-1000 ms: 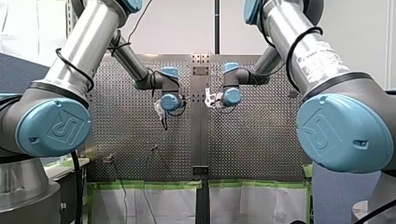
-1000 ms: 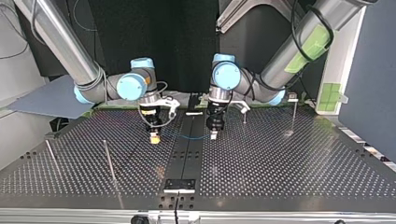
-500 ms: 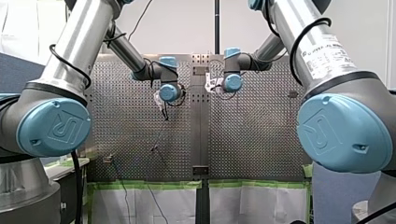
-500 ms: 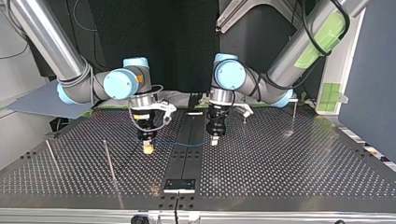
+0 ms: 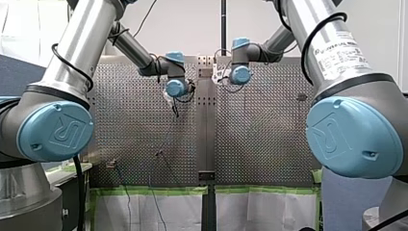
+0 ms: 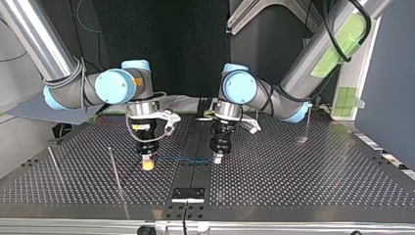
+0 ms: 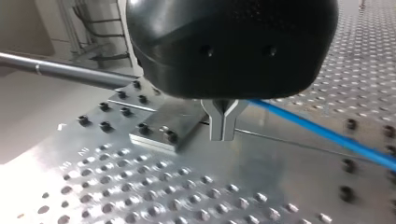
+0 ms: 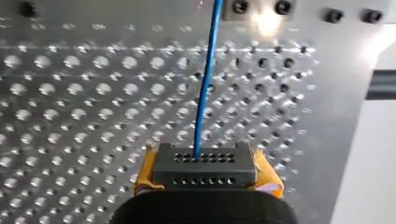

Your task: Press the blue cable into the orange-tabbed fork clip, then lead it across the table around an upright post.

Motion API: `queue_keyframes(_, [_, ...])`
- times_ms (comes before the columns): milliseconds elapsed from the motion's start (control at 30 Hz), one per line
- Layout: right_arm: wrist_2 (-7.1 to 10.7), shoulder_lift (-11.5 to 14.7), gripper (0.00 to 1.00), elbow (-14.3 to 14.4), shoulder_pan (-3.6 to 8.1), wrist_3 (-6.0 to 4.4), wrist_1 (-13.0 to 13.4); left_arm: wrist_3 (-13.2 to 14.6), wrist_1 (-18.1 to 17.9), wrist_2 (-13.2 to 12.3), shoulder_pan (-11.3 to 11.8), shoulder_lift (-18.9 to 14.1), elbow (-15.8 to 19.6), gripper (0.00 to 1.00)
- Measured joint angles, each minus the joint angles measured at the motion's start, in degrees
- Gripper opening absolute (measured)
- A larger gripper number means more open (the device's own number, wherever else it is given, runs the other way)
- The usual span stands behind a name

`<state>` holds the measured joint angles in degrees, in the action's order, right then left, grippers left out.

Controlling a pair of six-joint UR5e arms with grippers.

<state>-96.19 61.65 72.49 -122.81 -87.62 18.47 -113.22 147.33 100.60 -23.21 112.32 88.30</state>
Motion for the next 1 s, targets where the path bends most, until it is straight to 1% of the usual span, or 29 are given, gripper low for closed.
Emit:
queue_keyframes(100, [0.02,0.5,0.0,-0.2,0.13,-0.09,0.0,-1.4,0.1,-0.5,0.0,0.0,-1.4,0.0])
queue_keyframes(233, [0.03,0.9,0.0,-1.1,0.19,-0.18,-0.4,-3.0,0.8,-0.8,-0.1,0.0,-3.6,0.0])
queue_keyframes(433, [0.03,1.1,0.0,-2.6,0.24,-0.2,-1.5,-3.6,2.3,-1.0,-0.4,0.0,-6.3,0.0])
queue_keyframes(567, [0.03,1.5,0.0,-2.9,0.43,-0.3,-1.8,-3.9,3.1,-1.2,-0.6,0.0,-7.9,0.0])
queue_keyframes(767, [0.03,2.7,0.0,-3.7,1.08,-1.02,-2.2,-4.7,3.8,-2.0,-0.7,0.1,-9.3,0.0])
queue_keyframes(1000, [0.06,3.3,0.0,-4.4,2.16,-1.55,-3.3,-7.4,4.1,-3.5,-0.8,0.5,-10.7,0.0])
